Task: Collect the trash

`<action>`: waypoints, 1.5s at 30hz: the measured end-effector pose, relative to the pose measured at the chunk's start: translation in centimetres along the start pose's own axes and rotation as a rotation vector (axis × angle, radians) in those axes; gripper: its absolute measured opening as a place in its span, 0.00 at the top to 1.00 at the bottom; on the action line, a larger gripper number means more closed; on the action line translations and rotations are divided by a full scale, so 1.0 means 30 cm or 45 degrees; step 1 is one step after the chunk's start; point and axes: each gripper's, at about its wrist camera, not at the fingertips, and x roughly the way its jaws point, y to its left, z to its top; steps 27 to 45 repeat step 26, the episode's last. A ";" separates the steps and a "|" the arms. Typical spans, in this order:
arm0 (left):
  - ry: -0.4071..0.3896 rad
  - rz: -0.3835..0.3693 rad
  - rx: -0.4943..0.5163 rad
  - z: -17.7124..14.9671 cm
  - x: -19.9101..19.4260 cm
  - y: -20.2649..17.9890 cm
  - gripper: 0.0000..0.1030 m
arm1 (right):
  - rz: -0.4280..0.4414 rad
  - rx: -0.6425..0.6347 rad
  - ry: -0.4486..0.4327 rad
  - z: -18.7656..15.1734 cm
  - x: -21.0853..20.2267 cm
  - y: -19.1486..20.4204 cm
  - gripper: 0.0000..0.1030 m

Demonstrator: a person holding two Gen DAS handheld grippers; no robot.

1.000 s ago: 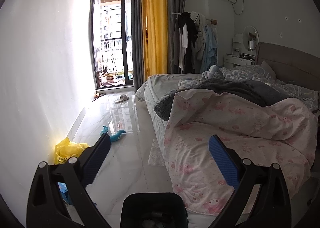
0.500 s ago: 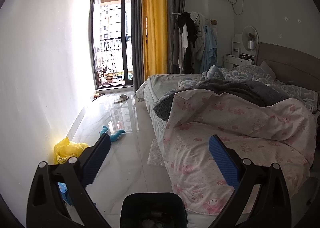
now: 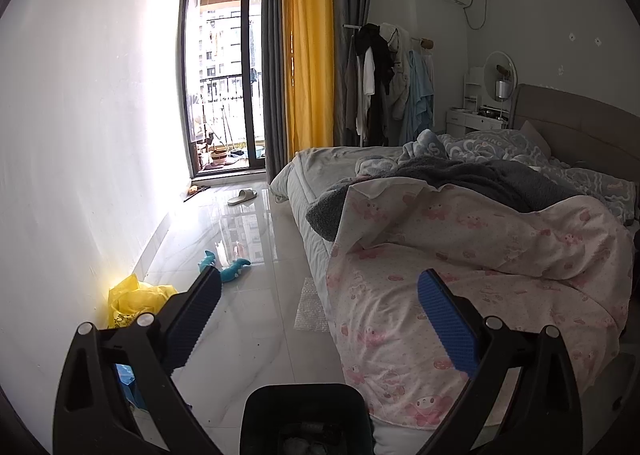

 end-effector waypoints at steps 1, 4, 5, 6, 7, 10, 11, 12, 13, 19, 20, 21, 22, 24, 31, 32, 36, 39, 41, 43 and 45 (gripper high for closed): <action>0.001 0.000 -0.001 0.000 -0.001 -0.001 0.03 | 0.001 0.001 0.001 0.000 0.000 -0.001 0.03; 0.000 -0.003 -0.003 0.001 -0.002 -0.001 0.03 | 0.001 0.001 0.001 0.000 0.002 -0.001 0.03; -0.001 -0.003 -0.003 0.001 -0.003 -0.003 0.03 | 0.004 0.000 0.001 0.000 0.002 -0.002 0.03; -0.001 -0.003 -0.002 0.001 -0.003 -0.003 0.03 | 0.004 0.000 0.002 0.000 0.001 -0.003 0.03; 0.000 -0.004 -0.002 0.001 -0.003 -0.003 0.03 | 0.003 -0.001 0.002 0.000 0.001 -0.002 0.03; 0.001 -0.004 -0.004 0.001 -0.003 -0.003 0.03 | 0.002 0.000 0.000 0.000 0.001 -0.002 0.03; 0.002 -0.004 -0.004 0.001 -0.003 -0.003 0.03 | 0.003 0.001 0.001 0.000 0.001 -0.002 0.03; 0.001 -0.003 -0.003 0.001 -0.003 -0.003 0.03 | 0.004 0.001 0.002 0.000 0.002 -0.002 0.03; 0.000 -0.002 -0.001 0.001 -0.004 -0.004 0.03 | 0.005 0.001 0.004 0.000 0.002 -0.002 0.03; -0.001 -0.007 0.004 -0.004 -0.005 -0.009 0.03 | 0.005 0.000 0.007 -0.002 0.006 -0.004 0.03; 0.000 -0.012 0.008 -0.006 -0.006 -0.011 0.03 | 0.005 -0.002 0.008 -0.002 0.007 -0.004 0.03; 0.001 -0.011 0.012 -0.007 -0.006 -0.014 0.03 | 0.005 -0.002 0.008 -0.002 0.007 -0.005 0.03; -0.001 -0.008 0.017 -0.008 -0.009 -0.019 0.03 | 0.006 -0.002 0.009 -0.002 0.008 -0.005 0.03; -0.001 -0.008 0.020 -0.010 -0.007 -0.019 0.03 | 0.006 -0.002 0.009 -0.003 0.007 -0.004 0.03; 0.001 -0.009 0.019 -0.010 -0.008 -0.020 0.03 | 0.003 -0.003 0.008 -0.002 0.007 -0.005 0.03; 0.001 -0.009 0.019 -0.010 -0.008 -0.020 0.03 | 0.003 -0.003 0.008 -0.002 0.007 -0.005 0.03; 0.001 -0.009 0.019 -0.010 -0.008 -0.020 0.03 | 0.003 -0.003 0.008 -0.002 0.007 -0.005 0.03; 0.001 -0.009 0.019 -0.010 -0.008 -0.020 0.03 | 0.003 -0.003 0.008 -0.002 0.007 -0.005 0.03; 0.001 -0.009 0.019 -0.010 -0.008 -0.020 0.03 | 0.003 -0.003 0.008 -0.002 0.007 -0.005 0.03; 0.001 -0.009 0.019 -0.010 -0.008 -0.020 0.03 | 0.003 -0.003 0.008 -0.002 0.007 -0.005 0.03; 0.001 -0.009 0.019 -0.010 -0.008 -0.020 0.03 | 0.003 -0.003 0.008 -0.002 0.007 -0.005 0.03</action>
